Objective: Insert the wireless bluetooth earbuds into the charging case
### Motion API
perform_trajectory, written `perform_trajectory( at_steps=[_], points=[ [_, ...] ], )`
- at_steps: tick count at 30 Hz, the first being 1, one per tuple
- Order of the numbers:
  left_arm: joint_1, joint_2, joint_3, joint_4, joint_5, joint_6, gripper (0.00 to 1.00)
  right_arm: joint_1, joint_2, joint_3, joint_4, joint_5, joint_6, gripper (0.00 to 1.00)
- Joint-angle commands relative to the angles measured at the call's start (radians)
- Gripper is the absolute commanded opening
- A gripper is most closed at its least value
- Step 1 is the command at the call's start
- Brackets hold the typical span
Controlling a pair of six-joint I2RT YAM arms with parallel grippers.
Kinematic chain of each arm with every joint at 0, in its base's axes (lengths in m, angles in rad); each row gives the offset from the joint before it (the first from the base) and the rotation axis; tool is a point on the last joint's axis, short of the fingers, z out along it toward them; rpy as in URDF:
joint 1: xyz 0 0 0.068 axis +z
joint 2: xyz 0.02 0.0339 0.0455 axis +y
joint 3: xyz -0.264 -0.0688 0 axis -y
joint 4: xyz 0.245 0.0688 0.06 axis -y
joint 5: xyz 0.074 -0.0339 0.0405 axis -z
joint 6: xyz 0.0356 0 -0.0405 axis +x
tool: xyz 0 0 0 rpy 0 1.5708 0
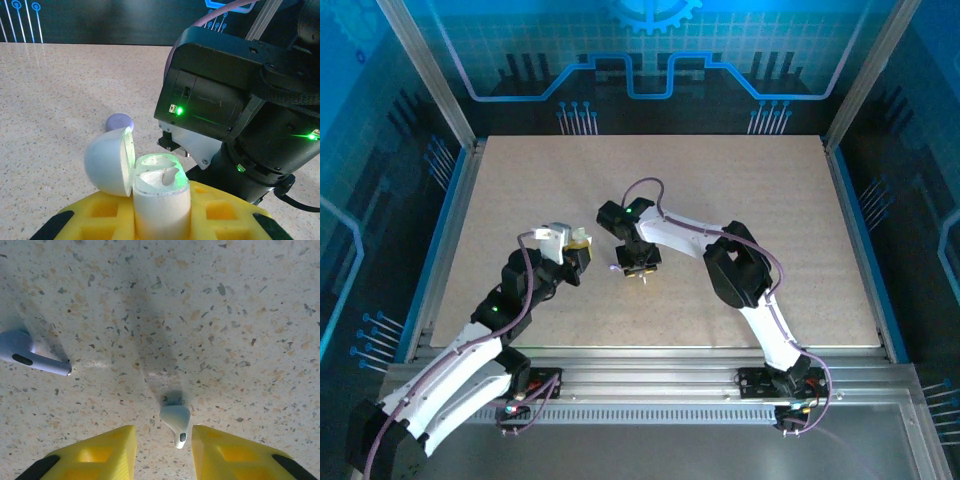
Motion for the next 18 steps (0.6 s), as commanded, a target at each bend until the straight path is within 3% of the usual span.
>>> perform_trajectory(
  at_steps=[1, 18],
  points=[
    [0.010, -0.016, -0.013, 0.003, -0.019, 0.026, 0.23, -0.012, 0.031, 0.026, -0.044, -0.003, -0.006, 0.35],
    [0.010, -0.021, -0.002, -0.012, -0.023, 0.037, 0.23, -0.018, 0.062, 0.015, -0.038, -0.025, -0.010, 0.30]
  ],
)
